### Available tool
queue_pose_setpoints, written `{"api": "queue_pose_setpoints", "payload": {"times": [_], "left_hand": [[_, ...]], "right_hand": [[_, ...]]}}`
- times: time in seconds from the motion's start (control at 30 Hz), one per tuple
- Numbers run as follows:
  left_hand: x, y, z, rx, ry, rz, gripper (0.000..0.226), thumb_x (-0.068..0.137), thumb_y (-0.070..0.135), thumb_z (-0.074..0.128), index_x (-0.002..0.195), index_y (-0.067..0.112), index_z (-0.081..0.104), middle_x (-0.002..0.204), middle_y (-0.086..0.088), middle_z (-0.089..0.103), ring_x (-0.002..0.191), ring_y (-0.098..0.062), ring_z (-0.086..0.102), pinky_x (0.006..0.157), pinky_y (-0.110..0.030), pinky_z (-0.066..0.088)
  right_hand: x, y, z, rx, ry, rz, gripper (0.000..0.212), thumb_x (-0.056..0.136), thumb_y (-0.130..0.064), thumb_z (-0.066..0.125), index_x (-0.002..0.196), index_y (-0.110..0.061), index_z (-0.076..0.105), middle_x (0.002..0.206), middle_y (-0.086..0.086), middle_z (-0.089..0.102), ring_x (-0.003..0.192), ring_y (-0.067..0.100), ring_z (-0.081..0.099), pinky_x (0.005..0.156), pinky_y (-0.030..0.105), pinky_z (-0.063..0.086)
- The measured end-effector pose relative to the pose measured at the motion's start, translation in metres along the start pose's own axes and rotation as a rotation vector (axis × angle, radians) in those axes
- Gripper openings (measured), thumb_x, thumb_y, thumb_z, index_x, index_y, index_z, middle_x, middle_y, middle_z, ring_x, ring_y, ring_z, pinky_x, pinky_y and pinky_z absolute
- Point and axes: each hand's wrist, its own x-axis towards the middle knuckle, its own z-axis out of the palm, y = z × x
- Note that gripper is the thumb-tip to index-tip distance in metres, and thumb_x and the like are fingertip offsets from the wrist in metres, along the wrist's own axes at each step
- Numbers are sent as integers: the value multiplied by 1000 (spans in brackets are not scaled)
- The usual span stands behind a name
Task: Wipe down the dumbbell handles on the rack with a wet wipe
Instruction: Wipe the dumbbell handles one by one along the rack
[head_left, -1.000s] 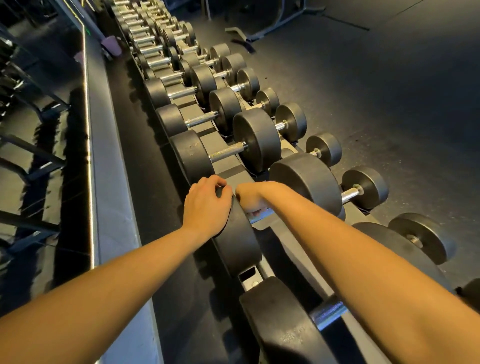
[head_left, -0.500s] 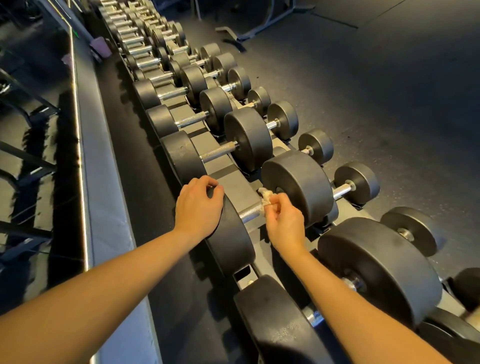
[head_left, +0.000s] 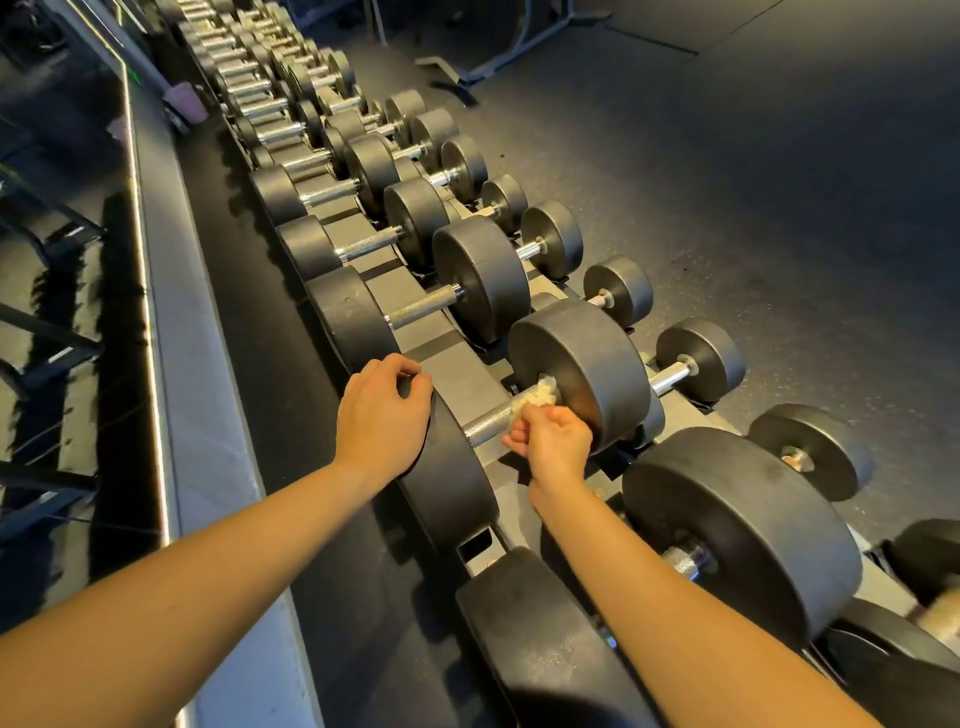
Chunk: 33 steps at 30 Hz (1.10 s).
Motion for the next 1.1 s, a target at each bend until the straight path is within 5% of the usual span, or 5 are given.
{"api": "queue_pose_setpoints", "payload": {"times": [0.1, 0.53, 0.7, 0.97, 1.1], "left_hand": [[-1, 1, 0, -8, 2, 4, 26, 105, 32, 51, 121, 18, 66, 113, 2, 65, 109, -19, 58, 95, -42, 52], [0, 0, 3, -12, 20, -5, 25, 105, 33, 52, 119, 21, 66, 112, 6, 64, 107, -17, 57, 90, -34, 49], [0, -4, 4, -38, 44, -16, 24, 104, 34, 53, 120, 22, 67, 114, 7, 64, 108, -16, 57, 93, -36, 49], [0, -5, 6, -44, 51, -11, 24, 104, 33, 54, 121, 21, 67, 111, 9, 62, 108, -15, 57, 89, -31, 46], [1, -6, 6, -37, 51, -7, 24, 104, 32, 54, 121, 21, 66, 114, 7, 64, 108, -15, 56, 88, -30, 45]], "right_hand": [[-12, 5, 8, 280, 8, 189, 14, 101, -15, 61, 92, -8, 70, 66, 3, 64, 59, 11, 59, 59, 23, 50], [15, -12, 15, 468, 86, 418, 29, 107, -11, 38, 85, -6, 56, 61, 3, 44, 43, 8, 34, 40, 19, 30], [9, -13, 20, 322, 174, 326, 22, 104, -23, 56, 96, -4, 64, 58, 1, 53, 37, 6, 45, 46, 20, 45], [12, -9, 13, 213, 111, 308, 43, 87, -46, 77, 107, -10, 66, 71, 2, 61, 46, 6, 46, 45, 20, 42], [23, -21, 25, 83, 142, 380, 70, 81, -54, 79, 133, -17, 52, 120, 12, 64, 63, 16, 50, 45, 27, 38]]}}
